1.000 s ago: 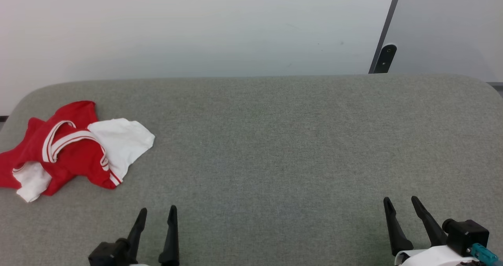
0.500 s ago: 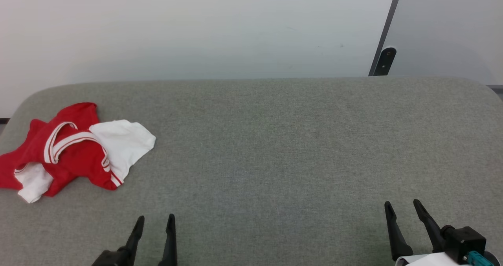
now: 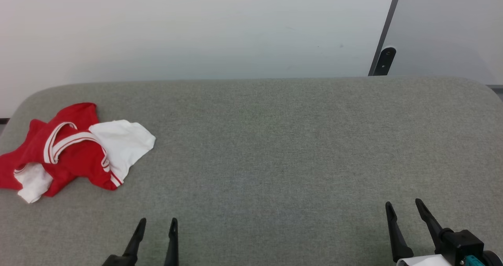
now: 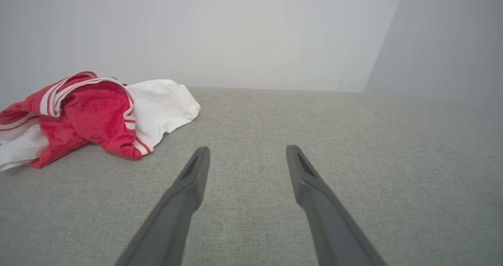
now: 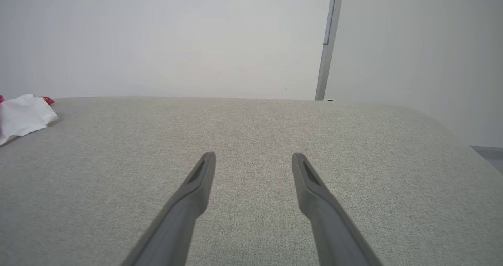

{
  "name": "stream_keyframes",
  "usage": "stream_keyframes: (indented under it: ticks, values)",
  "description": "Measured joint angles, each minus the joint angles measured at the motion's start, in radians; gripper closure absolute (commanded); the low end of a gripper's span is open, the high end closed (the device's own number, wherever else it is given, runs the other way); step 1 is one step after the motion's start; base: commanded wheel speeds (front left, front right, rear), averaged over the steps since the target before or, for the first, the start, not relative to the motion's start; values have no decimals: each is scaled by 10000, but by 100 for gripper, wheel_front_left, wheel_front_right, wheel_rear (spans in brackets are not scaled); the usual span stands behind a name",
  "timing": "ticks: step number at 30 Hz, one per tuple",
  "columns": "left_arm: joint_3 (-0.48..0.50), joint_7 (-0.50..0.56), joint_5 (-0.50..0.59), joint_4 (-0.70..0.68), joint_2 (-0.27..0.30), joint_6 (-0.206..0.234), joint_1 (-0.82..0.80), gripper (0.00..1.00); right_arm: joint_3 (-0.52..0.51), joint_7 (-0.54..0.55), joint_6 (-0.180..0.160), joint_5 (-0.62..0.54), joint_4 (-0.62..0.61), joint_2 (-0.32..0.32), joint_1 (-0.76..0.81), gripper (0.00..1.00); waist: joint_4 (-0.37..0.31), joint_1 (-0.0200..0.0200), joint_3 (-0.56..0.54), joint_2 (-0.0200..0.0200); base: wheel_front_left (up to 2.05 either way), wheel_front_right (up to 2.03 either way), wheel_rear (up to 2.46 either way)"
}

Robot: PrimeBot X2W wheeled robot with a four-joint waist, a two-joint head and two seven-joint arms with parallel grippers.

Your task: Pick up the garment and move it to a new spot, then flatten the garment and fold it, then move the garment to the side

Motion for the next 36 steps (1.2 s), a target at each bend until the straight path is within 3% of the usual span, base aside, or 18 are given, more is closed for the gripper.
stream_keyframes:
  ticks: [10,17,25,36]
  values:
    - [92,-84,169,46,-40,-86,46,0,-159,-117,0,188,46,92,145,0,34,0,7,0,0,0,0]
    - [127,-84,-2,146,-67,-82,-100,0,-282,-174,0,725,-25,117,169,0,500,0,37,0,0,0,0]
    - [96,-84,-115,201,-82,98,-142,0,90,-71,0,836,-111,-82,100,0,1589,0,91,0,0,0,0]
    - [-150,-84,-525,207,-84,516,-45,0,629,251,0,1035,-176,-489,-323,0,3672,0,157,0,0,0,0]
